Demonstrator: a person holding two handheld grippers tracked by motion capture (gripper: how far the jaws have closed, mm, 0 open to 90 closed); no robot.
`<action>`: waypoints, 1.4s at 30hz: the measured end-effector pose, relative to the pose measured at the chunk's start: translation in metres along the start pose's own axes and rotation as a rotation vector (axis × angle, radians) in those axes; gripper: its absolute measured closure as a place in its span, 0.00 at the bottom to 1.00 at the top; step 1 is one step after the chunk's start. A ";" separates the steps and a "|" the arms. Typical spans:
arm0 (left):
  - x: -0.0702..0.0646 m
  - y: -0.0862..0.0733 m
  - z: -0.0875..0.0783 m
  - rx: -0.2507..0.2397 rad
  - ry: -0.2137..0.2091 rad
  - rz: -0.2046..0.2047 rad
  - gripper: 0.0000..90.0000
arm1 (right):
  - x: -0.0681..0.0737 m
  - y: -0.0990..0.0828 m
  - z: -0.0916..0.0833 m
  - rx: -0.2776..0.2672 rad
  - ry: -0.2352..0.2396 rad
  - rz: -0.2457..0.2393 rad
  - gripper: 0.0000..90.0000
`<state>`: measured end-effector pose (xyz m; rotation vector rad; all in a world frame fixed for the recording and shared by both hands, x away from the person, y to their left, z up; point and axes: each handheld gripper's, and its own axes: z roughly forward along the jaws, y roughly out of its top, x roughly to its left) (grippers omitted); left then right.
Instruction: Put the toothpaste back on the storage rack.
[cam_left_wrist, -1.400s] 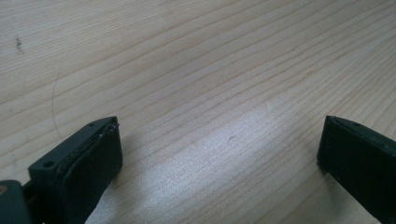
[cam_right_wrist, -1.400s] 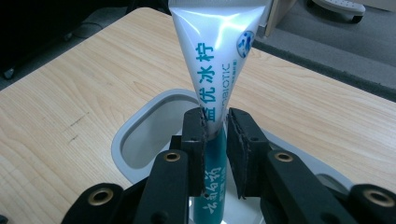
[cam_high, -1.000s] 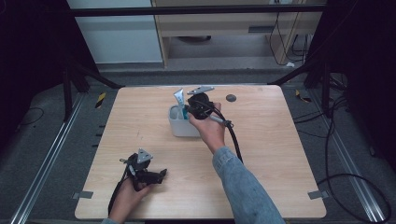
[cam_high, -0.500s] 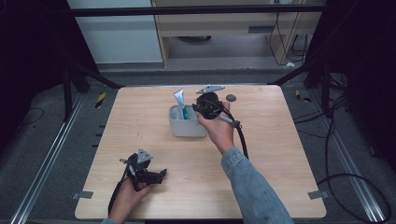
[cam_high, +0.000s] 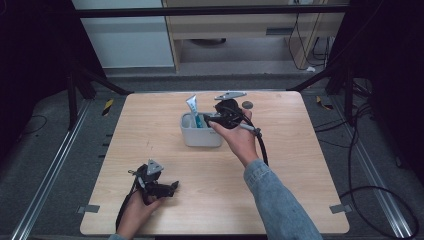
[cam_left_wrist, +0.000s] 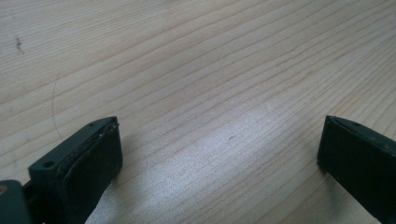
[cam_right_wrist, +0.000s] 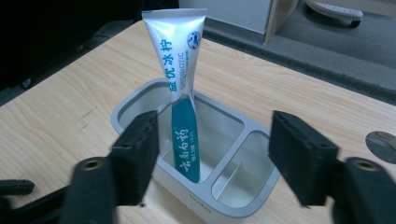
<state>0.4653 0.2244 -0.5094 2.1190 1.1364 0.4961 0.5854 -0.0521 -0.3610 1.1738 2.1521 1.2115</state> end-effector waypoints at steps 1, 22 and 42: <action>0.000 0.000 0.000 0.000 0.000 0.000 0.00 | 0.000 -0.001 0.000 -0.001 0.004 -0.008 0.31; 0.000 0.000 0.000 0.002 0.000 0.006 0.00 | -0.014 -0.012 -0.044 -0.028 -0.027 -0.064 0.08; 0.000 0.000 0.000 0.002 0.000 0.007 0.00 | -0.044 -0.051 -0.095 -0.006 -0.105 -0.101 0.09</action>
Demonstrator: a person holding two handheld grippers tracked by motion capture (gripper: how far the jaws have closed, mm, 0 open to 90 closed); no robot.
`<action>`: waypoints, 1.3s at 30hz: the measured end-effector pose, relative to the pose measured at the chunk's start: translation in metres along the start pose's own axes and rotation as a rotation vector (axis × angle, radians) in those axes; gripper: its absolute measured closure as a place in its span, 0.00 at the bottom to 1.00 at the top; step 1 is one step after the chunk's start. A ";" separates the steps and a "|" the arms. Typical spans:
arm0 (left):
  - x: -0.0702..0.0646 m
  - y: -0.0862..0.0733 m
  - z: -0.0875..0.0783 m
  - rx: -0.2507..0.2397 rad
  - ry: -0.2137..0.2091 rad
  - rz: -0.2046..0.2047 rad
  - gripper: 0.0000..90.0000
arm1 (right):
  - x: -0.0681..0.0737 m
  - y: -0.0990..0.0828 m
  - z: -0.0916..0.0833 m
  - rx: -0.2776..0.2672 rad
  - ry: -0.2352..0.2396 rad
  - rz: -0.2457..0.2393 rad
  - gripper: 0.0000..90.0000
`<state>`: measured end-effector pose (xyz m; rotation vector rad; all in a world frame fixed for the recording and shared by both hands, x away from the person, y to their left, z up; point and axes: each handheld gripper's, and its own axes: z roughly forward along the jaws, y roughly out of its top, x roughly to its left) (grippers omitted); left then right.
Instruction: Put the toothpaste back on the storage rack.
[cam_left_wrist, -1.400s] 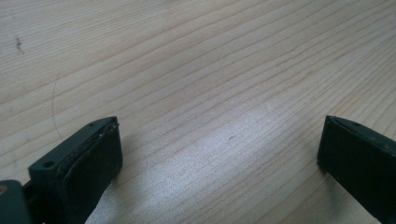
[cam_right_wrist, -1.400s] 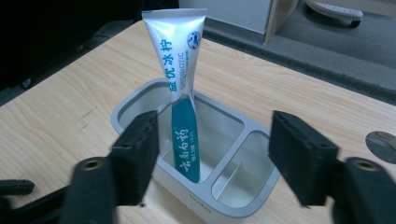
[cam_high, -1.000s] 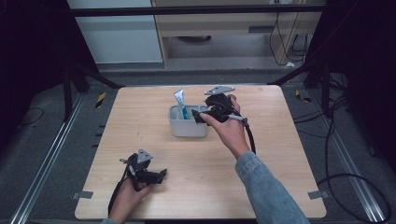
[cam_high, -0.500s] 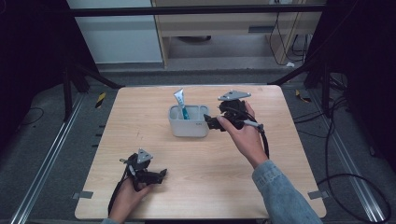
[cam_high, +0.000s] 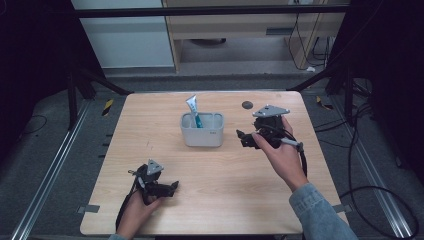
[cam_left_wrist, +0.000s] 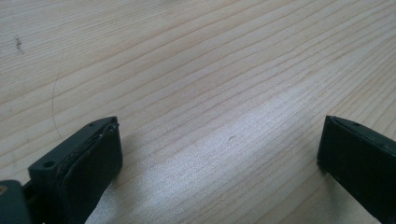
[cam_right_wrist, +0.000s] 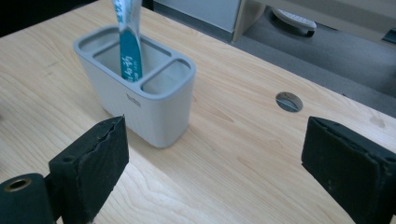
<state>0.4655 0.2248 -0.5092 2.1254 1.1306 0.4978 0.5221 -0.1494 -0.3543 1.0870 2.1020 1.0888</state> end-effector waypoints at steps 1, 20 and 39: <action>0.000 0.000 0.000 0.000 0.000 0.000 0.00 | -0.003 -0.002 -0.002 0.003 -0.001 -0.001 0.09; 0.000 0.000 0.000 0.000 0.001 -0.001 0.00 | -0.049 -0.093 -0.002 0.079 -0.070 0.083 0.12; 0.000 0.000 0.000 0.002 0.000 0.001 0.00 | -0.088 -0.153 0.035 0.162 -0.085 0.247 0.16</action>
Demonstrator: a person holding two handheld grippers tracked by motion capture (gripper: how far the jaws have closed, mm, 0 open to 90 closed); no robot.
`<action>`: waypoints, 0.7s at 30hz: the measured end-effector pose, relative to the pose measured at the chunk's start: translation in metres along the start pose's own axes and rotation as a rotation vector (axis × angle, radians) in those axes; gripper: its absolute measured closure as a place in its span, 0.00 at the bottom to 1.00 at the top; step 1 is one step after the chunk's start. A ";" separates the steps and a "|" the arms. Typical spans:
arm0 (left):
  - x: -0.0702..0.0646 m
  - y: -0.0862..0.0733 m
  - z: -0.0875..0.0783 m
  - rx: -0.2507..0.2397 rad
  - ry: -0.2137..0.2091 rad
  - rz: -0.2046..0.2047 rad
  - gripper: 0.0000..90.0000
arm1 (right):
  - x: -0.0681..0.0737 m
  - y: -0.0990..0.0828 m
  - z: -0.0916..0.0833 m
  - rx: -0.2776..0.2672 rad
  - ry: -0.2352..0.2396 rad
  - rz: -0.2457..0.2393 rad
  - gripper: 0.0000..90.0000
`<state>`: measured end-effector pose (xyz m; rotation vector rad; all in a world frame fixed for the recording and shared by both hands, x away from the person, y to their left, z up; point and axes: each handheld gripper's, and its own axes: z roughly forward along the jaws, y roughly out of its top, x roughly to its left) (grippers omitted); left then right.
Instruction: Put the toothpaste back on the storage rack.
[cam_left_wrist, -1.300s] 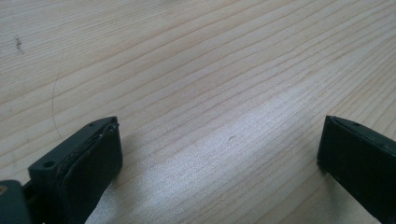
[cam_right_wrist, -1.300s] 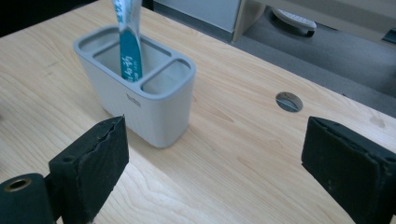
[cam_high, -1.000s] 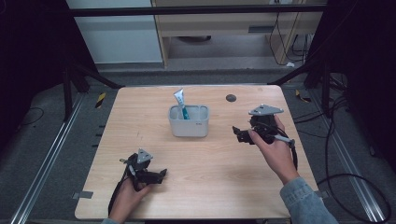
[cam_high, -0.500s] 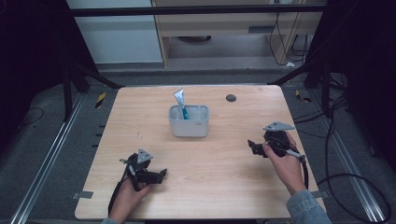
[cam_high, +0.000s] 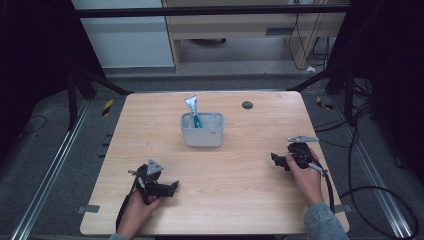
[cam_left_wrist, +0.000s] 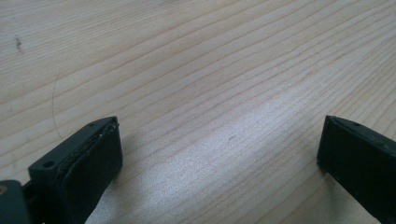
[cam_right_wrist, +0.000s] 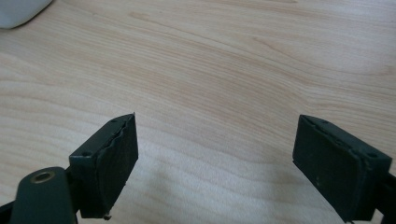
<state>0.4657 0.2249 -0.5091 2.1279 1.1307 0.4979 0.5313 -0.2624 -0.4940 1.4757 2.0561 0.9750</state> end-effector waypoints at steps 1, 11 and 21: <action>0.000 0.000 0.000 -0.002 0.000 -0.002 0.00 | 0.000 0.000 0.002 0.000 0.004 0.005 0.16; 0.000 0.000 0.000 0.001 0.001 -0.003 0.00 | -0.005 -0.004 0.018 -0.017 -0.016 0.059 0.12; 0.000 0.000 0.000 -0.001 0.001 -0.003 0.00 | 0.012 -0.004 0.022 0.016 -0.102 0.017 0.05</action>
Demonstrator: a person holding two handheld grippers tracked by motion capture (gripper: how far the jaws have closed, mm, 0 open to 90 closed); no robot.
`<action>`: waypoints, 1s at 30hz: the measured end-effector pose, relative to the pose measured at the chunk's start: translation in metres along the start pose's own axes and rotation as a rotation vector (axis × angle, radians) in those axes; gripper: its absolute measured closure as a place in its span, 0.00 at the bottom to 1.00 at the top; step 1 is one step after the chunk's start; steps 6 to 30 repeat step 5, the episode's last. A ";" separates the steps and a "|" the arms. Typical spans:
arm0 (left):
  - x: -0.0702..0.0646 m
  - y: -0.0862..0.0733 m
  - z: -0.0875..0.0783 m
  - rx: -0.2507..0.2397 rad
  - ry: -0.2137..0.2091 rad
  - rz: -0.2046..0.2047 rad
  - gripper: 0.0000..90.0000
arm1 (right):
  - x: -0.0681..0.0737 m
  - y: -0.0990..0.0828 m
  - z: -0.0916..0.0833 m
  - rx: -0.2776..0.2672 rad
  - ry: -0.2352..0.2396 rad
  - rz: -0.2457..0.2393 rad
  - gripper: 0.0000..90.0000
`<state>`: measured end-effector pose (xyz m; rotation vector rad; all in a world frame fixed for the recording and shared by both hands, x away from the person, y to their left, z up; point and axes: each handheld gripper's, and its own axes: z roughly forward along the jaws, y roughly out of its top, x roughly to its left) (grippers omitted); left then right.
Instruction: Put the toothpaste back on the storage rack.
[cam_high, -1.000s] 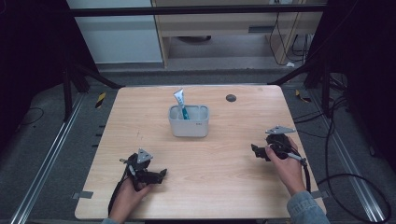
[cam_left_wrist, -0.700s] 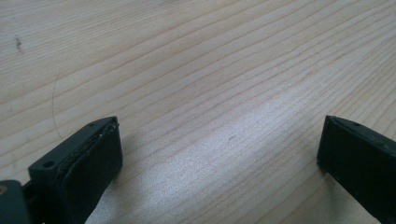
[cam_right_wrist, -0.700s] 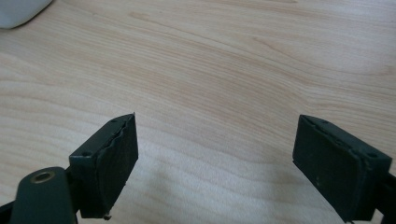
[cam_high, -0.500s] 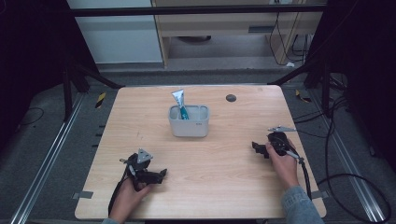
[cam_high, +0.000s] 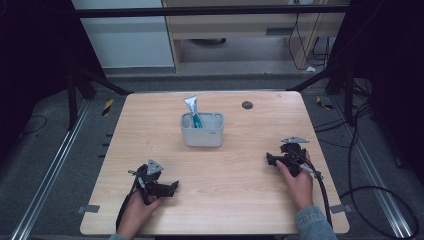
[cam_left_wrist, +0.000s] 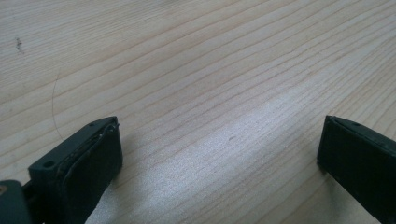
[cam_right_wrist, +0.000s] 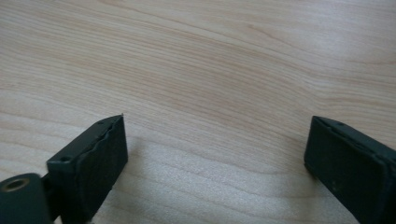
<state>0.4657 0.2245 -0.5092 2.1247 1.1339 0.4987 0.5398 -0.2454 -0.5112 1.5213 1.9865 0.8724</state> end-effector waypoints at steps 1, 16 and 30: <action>0.000 0.000 0.000 -0.002 0.000 -0.005 0.00 | -0.001 0.000 0.001 0.009 -0.013 0.015 0.02; 0.000 0.000 0.000 -0.001 0.001 -0.004 0.00 | -0.003 0.001 0.002 0.018 -0.052 0.047 0.00; 0.000 0.000 0.000 -0.001 0.001 -0.004 0.00 | -0.003 0.001 0.002 0.018 -0.052 0.047 0.00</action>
